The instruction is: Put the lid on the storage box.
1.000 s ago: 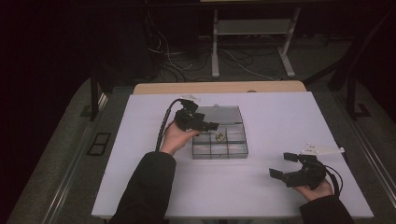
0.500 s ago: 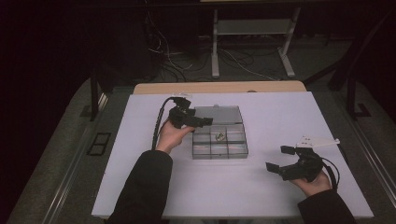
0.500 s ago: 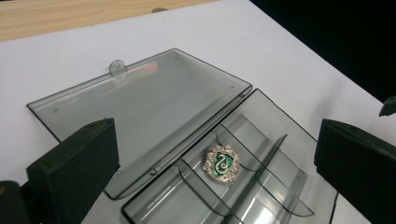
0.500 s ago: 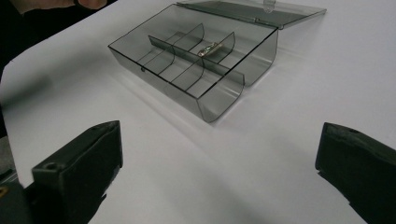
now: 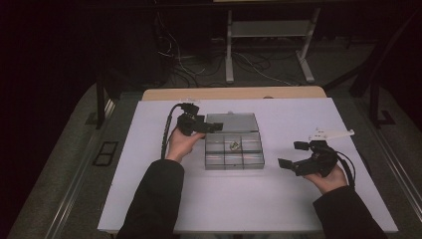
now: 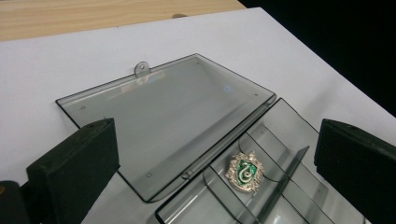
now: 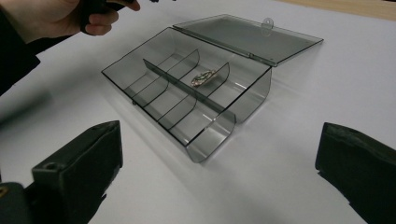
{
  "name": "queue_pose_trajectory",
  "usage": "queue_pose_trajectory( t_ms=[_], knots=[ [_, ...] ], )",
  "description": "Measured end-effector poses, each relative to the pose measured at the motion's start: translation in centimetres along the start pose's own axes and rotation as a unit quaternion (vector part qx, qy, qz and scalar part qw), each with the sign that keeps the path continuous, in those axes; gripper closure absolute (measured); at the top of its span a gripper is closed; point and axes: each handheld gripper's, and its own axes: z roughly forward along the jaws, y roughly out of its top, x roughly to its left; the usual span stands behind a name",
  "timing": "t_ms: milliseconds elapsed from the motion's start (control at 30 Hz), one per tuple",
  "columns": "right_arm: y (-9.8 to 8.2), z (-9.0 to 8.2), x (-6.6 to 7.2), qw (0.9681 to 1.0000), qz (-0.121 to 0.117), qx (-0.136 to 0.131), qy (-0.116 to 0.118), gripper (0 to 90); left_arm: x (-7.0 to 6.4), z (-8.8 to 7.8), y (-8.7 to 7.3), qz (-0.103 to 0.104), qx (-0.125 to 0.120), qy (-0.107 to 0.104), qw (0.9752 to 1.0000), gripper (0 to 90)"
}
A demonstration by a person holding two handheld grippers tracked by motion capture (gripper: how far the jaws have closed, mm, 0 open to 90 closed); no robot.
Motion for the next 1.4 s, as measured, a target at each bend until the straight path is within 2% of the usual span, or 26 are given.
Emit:
queue_pose_trajectory(
  t_ms=[400,533,667,900,1133,1233,1300,1400],
  knots=[
    [2.6,2.4,-1.4,0.9998,-0.008,0.015,-0.008,0.5,1.5,0.8,-0.5,-0.026,-0.005,0.005,0.9996,0.0],
    [3.4,3.1,-2.0,0.9998,-0.008,0.015,-0.013,0.5,1.9,0.9,-0.7,-0.043,-0.007,0.001,0.999,0.0],
    [3.9,4.0,-2.7,0.9996,0.002,0.02,-0.017,0.5,2.4,0.7,-0.8,-0.05,-0.005,0.007,0.9987,0.0],
    [4.8,5.8,-3.5,0.9993,0.014,0.026,-0.022,0.5,3.4,0.9,-1.3,-0.079,-0.012,0.001,0.9968,0.0],
    [5.6,7.7,-4.0,0.999,0.033,0.023,-0.02,0.5,4.2,1.5,-1.9,-0.104,-0.019,-0.007,0.9943,0.0],
    [6.0,8.5,-4.2,0.9988,0.044,0.012,-0.016,0.5,4.5,1.8,-2.2,-0.116,-0.026,-0.013,0.9928,0.0],
    [6.1,9.0,-4.3,0.9984,0.056,0.006,-0.01,0.6,4.7,2.0,-2.4,-0.121,-0.027,-0.013,0.9922,0.0],
    [6.2,9.8,-4.3,0.9979,0.063,0.008,-0.013,0.5,4.8,2.2,-2.6,-0.126,-0.031,-0.012,0.9915,2.4]
  ],
)
